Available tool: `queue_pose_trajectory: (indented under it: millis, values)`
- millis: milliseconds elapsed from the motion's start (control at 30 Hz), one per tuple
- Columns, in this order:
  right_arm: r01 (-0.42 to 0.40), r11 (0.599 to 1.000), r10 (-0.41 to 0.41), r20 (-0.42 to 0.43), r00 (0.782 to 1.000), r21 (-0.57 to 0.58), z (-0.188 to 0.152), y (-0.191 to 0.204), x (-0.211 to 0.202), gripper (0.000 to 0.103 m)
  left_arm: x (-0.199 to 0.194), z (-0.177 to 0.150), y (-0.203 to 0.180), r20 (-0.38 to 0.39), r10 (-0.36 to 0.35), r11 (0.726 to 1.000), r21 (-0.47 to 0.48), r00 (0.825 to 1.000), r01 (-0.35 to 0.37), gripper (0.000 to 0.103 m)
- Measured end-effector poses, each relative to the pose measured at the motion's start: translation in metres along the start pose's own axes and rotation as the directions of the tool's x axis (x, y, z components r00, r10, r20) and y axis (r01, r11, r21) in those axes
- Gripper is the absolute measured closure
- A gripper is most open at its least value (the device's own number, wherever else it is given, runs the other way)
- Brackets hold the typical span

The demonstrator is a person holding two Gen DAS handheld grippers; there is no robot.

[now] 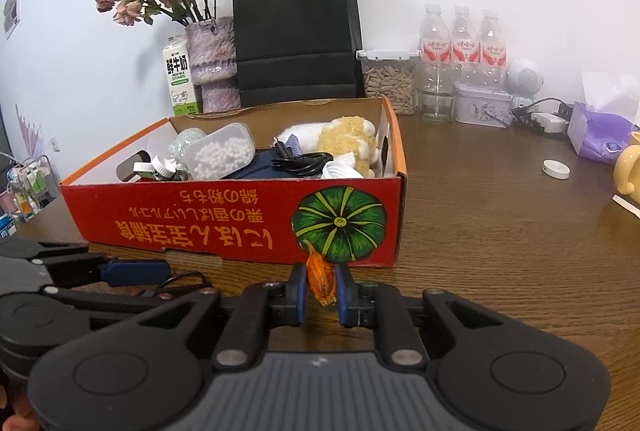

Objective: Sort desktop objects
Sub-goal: 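Grasp the small black USB cable with the left tool while the right tool holds the orange item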

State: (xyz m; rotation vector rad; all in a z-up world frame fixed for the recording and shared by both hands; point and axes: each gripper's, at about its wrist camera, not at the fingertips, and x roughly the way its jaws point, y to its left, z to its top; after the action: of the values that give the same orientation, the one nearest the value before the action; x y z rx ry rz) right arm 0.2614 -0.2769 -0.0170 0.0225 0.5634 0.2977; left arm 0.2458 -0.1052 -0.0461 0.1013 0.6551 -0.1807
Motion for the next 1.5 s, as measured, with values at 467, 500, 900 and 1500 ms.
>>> queue_pose_trajectory:
  millis: [467, 500, 900, 1500]
  values:
    - [-0.028, 0.999, 0.033, 0.119, 0.992, -0.047, 0.01, 0.018, -0.03, 0.089, -0.046, 0.006, 0.016, 0.123, -0.019, 1.0, -0.009, 0.992, 0.02, 0.066]
    - [-0.027, 0.999, 0.034, 0.135, 0.99, -0.047, 0.014, 0.02, -0.034, 0.089, -0.051, 0.009, 0.019, 0.142, -0.018, 1.0, -0.009, 0.99, 0.02, 0.085]
    - [-0.035, 0.999, 0.041, 0.168, 0.985, -0.033, 0.042, 0.031, -0.03, 0.089, -0.065, 0.02, 0.061, 0.175, -0.001, 0.997, -0.082, 0.985, 0.015, 0.066]
    - [-0.039, 0.999, 0.041, 0.088, 0.995, -0.026, 0.009, 0.033, -0.025, 0.089, -0.03, -0.019, 0.056, 0.041, 0.004, 1.0, -0.024, 0.999, -0.003, 0.098]
